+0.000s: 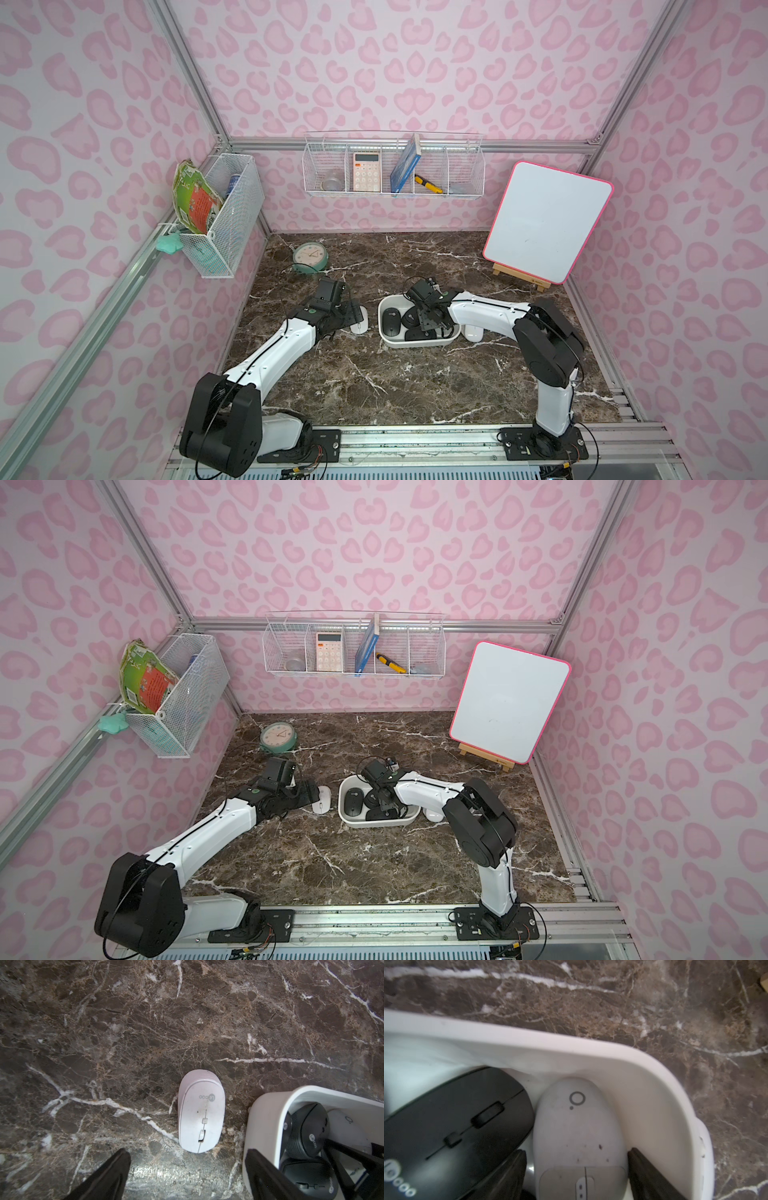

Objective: Take out the mouse from the storage box
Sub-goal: Pick up the mouse from the storage box.

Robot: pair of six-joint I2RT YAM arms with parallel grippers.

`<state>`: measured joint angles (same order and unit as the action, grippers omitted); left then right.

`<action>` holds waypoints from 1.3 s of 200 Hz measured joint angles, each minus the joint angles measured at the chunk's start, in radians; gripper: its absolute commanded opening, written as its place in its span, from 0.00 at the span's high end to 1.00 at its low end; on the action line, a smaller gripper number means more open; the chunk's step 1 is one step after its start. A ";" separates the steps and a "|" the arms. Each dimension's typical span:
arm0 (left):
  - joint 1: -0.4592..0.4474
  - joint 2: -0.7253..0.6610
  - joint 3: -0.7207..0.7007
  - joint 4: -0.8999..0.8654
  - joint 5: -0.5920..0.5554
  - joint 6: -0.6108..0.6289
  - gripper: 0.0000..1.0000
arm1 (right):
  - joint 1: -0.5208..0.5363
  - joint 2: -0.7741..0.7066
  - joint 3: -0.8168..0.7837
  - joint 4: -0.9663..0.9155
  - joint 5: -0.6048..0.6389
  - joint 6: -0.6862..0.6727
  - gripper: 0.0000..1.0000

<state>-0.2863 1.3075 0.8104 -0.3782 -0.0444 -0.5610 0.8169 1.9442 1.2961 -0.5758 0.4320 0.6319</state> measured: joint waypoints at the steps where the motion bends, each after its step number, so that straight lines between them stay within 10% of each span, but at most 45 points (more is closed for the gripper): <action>1: 0.000 0.000 0.000 0.000 0.000 0.000 0.08 | 0.000 0.001 0.000 0.000 0.000 0.000 0.24; 86: 0.000 -0.005 -0.002 0.000 -0.002 0.000 0.08 | -0.002 -0.023 -0.034 0.038 -0.032 0.006 0.56; 260: 0.000 -0.119 -0.059 0.015 -0.058 -0.002 0.10 | 0.103 -0.270 -0.074 0.058 0.015 -0.057 0.56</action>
<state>-0.2863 1.1889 0.7513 -0.3630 -0.1024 -0.5632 0.9195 1.6737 1.2224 -0.5175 0.4473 0.5747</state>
